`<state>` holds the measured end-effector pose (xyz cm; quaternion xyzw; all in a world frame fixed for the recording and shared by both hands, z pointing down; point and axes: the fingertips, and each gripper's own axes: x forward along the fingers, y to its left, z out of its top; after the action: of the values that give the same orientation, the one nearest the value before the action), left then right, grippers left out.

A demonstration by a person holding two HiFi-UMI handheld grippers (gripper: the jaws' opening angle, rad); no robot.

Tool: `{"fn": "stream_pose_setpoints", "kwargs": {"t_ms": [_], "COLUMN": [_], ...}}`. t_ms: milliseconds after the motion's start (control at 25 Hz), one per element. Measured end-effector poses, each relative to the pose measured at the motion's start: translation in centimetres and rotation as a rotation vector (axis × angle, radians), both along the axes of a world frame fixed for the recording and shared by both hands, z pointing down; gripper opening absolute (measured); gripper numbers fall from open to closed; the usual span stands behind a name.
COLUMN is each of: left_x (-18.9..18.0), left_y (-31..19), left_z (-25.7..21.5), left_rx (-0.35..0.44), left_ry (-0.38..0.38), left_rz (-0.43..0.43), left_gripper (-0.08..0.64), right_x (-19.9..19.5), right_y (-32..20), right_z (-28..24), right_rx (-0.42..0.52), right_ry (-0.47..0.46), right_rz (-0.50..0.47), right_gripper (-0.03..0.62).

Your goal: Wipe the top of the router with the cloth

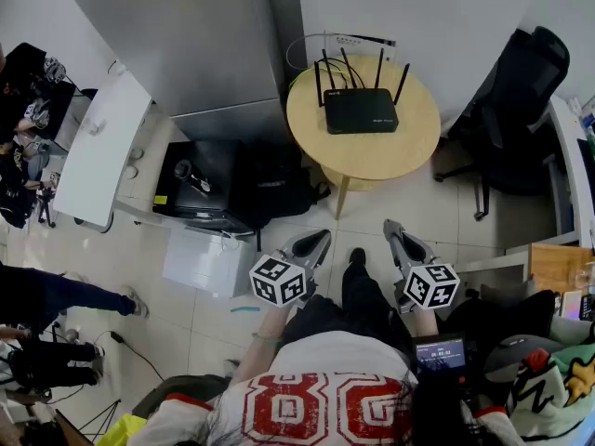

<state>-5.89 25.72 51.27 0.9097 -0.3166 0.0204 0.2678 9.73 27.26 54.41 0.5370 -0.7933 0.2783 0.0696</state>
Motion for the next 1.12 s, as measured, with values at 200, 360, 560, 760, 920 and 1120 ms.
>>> {"fn": "stream_pose_setpoints", "kwargs": {"t_ms": [200, 360, 560, 760, 920, 1120], "left_x": [0.5, 0.8, 2.4, 5.2, 4.0, -0.1], "left_y": [-6.2, -12.9, -20.6, -23.3, -24.2, -29.4], "left_z": [0.8, 1.1, -1.1, -3.1, -1.1, -1.2], "left_rx": [-0.013, -0.008, 0.051, 0.058, -0.004, -0.020], "left_ry": [-0.010, -0.036, -0.064, -0.069, -0.110, -0.084], "left_rz": [-0.054, -0.147, -0.202, -0.144, -0.144, -0.214], "left_gripper": [0.000, 0.000, 0.000, 0.000, 0.000, 0.000], "right_x": [1.9, 4.0, 4.7, 2.3, -0.5, -2.9], "right_y": [-6.9, -15.8, -26.5, -33.6, -37.1, -42.1], "right_z": [0.2, 0.6, -0.9, -0.1, 2.2, 3.6], "right_rx": [0.012, 0.031, 0.076, 0.030, -0.024, -0.062], "right_ry": [-0.008, 0.005, -0.014, 0.020, 0.021, 0.054], "right_rz": [-0.012, -0.066, -0.137, -0.244, -0.302, -0.307], "right_gripper": [0.043, 0.043, 0.043, 0.043, 0.043, 0.043]}}
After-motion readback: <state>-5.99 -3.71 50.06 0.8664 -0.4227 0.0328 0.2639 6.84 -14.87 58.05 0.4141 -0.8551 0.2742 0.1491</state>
